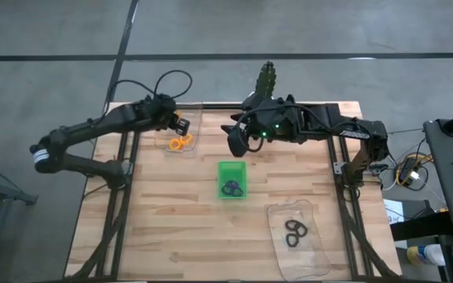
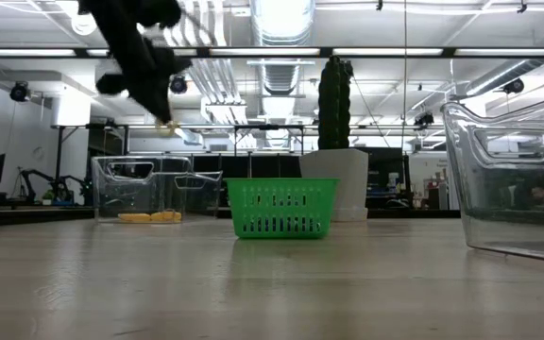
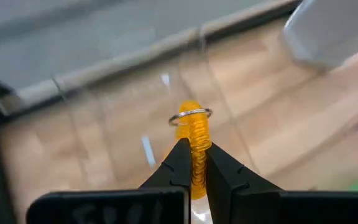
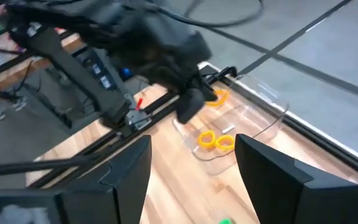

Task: Sort spring keychains
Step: Put the yellow spring keychain into the top transparent bin, then return to Home Position

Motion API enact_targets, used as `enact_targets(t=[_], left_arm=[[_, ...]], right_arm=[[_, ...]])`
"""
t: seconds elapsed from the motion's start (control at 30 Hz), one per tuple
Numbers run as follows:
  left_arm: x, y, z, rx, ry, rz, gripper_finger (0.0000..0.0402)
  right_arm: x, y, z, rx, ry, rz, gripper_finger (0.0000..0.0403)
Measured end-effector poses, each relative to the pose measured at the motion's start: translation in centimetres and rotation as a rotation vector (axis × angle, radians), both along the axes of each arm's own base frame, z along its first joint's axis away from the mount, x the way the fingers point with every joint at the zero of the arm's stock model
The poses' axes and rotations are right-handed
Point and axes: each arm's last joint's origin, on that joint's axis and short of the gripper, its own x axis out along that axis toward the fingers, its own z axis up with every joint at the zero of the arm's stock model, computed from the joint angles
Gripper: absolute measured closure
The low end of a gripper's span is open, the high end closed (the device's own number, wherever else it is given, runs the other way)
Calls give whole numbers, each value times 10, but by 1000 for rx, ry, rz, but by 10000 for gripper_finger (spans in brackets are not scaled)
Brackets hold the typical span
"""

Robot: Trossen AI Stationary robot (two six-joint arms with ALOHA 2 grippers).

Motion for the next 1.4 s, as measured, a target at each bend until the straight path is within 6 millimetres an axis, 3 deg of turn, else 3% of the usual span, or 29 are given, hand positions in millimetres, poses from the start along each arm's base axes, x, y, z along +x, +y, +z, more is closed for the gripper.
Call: enact_targets(t=[0.2, 0.33, 0.47, 0.6, 0.8, 1.0, 1.17, 1.3, 1.33, 1.4], left_arm=[[2, 14, -51, -247, 19, 35, 382], [8, 27, -73, -372, 42, 108, 380], [19, 37, -88, -472, 35, 139, 358], [32, 44, -89, -520, 29, 111, 313], [43, 51, -68, -486, -10, 57, 238], [37, 44, -14, -365, -105, -50, 216], [24, 10, 27, -272, -218, -176, 267], [9, -25, 54, -205, -329, -305, 367], [5, -34, 61, -187, -362, -346, 383], [-3, -54, 75, -132, -438, -463, 391]], right_arm=[[0, 2, -1, -4, 20, 89, 177], [1, 4, -1, -4, 31, 148, 177], [1, 5, -2, -10, 44, 188, 177], [0, 5, -3, -10, 59, 190, 177], [0, 7, -4, 2, 67, 208, 177], [-4, 5, -10, 0, 138, 191, 177], [-2, 6, -17, 27, 153, 148, 216], [3, 8, -32, 33, 202, 177, 320], [4, 9, -35, 30, 214, 195, 353], [8, 16, -44, 2, 226, 236, 380]])
